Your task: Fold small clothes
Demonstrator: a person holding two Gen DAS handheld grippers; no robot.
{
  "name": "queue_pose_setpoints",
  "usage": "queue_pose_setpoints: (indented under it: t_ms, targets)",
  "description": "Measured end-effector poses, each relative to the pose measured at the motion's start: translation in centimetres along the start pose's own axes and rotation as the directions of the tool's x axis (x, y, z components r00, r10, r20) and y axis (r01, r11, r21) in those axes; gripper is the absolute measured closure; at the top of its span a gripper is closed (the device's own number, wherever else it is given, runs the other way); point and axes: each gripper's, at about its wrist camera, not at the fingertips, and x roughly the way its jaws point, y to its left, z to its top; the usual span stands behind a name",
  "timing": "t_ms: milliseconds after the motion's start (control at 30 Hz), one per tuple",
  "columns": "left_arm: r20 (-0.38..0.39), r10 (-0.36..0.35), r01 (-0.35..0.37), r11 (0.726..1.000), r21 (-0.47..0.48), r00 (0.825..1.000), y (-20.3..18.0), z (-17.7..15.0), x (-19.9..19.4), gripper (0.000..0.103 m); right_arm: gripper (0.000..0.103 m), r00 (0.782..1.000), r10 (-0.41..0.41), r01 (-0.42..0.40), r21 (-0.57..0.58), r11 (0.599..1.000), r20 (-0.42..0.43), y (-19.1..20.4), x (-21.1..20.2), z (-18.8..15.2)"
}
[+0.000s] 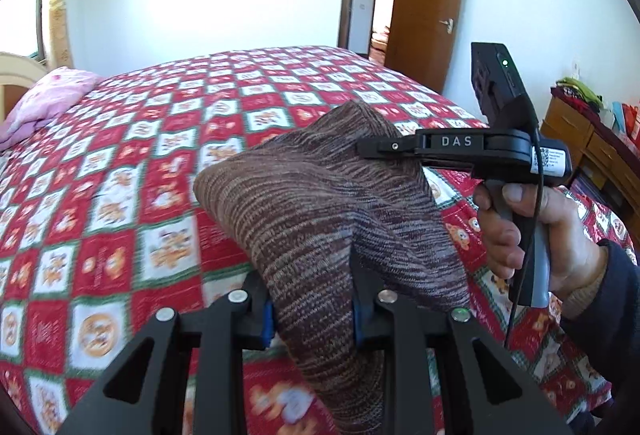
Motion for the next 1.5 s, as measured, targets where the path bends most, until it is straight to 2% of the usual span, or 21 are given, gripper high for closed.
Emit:
queue_pose_setpoints:
  t_ms: [200,400,800,1100,1500]
  targets:
    - [0.047,0.064,-0.062,0.997,-0.04,0.997,3.2,-1.1,-4.1,0.075,0.082,0.997,0.074,-0.075,-0.047,0.996,-0.028,5.7,2.5,-0.5]
    - [0.056,0.13,-0.127,0.99,-0.057,0.99,6.1,-2.8,-7.0,0.075,0.082,0.988,0.141,-0.147,-0.078,0.986,-0.068,10.5,5.4,-1.4]
    - [0.068,0.234,-0.227,0.969,-0.1,0.97,10.3,-6.0,-9.9,0.075,0.082,0.966,0.21,-0.229,-0.123,0.966,-0.151,17.6,10.8,-2.7]
    - [0.04,0.301,-0.297,0.951,-0.083,0.953,11.6,-8.9,-10.4,0.075,0.082,0.949,0.189,-0.235,-0.165,0.958,-0.253,20.7,15.4,-4.3]
    - [-0.042,0.303,-0.306,0.947,-0.098,0.952,12.6,-12.6,-8.9,0.075,0.082,0.934,0.144,-0.202,-0.149,0.968,-0.326,20.6,19.3,-6.9]
